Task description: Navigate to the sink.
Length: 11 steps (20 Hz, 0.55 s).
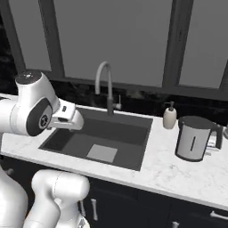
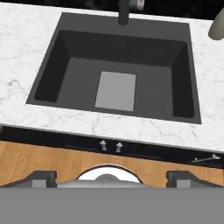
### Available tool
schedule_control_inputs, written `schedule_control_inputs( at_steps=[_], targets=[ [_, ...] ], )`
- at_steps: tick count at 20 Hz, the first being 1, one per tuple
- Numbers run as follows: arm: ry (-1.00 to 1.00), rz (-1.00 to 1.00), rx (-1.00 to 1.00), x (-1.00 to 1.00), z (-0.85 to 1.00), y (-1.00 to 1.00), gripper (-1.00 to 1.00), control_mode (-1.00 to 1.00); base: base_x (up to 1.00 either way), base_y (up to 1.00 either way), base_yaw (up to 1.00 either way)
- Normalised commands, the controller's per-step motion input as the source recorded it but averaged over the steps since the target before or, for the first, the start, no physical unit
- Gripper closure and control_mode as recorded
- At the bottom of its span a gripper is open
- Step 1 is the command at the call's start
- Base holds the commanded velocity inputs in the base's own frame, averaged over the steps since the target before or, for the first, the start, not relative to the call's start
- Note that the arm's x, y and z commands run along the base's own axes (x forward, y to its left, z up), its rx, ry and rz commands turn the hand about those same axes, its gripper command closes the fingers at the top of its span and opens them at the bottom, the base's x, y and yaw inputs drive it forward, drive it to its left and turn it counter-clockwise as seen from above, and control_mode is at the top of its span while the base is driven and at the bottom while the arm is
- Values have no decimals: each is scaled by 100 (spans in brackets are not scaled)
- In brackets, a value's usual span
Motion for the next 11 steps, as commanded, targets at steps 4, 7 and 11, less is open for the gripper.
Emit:
schedule_control_inputs(
  at_steps=[4,7,11],
  targets=[
    [0,0,0,0,0,0,-100,100,100,12,-35],
    [0,0,0,0,0,0,-100,100,100,0,-34],
    [0,0,0,0,0,0,-100,100,100,2,-31]
  ],
)
